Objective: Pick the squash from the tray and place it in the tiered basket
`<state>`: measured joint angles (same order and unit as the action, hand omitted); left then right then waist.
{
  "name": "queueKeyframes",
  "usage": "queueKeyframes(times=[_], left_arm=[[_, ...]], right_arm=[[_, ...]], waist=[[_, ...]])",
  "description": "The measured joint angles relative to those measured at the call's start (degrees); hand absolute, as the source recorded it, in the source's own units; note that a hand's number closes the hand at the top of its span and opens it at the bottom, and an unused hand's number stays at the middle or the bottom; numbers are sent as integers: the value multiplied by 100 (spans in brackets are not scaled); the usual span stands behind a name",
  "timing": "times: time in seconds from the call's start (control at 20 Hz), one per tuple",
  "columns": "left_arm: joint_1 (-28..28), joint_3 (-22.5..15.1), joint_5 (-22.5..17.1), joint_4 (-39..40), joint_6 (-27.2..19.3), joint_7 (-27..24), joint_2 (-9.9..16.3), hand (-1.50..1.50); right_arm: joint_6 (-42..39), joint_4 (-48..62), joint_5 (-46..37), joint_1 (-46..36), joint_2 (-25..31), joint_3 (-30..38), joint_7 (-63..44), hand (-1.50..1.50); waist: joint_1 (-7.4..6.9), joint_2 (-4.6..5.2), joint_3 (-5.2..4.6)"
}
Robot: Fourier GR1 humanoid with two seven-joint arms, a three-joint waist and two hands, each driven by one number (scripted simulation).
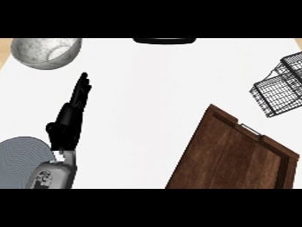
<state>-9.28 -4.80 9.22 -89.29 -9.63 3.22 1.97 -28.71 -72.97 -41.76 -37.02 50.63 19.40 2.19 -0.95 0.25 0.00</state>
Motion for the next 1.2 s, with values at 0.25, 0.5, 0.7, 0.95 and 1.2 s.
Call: queueKeyframes(times=[0.25, 0.5, 0.7, 0.95, 1.2], left_arm=[[-52, 31, 8, 108, -33, -77, -50, 0], [108, -17, 20, -129, 9, 33, -17, 0], [194, -3, 26, -153, 23, -38, 6, 0], [213, -4, 32, -175, 27, 18, 2, 0], [98, 80, 2, -18, 24, -74, 2, 0]], right_arm=[[313, 1092, -103, -373, -121, 5, 154, -150], [252, 1914, 202, -617, -302, 292, 146, -150], [257, 2504, 518, -886, -345, 607, 254, -150], [456, 3005, 986, -1259, -153, 1298, -42, -150], [445, 3681, 1319, -1263, 526, 1953, -213, -150]], waist=[[-16, 5, 0], [-17, -2, 3], [-15, -1, 3], [-1, -2, 3], [46, 8, 4]])
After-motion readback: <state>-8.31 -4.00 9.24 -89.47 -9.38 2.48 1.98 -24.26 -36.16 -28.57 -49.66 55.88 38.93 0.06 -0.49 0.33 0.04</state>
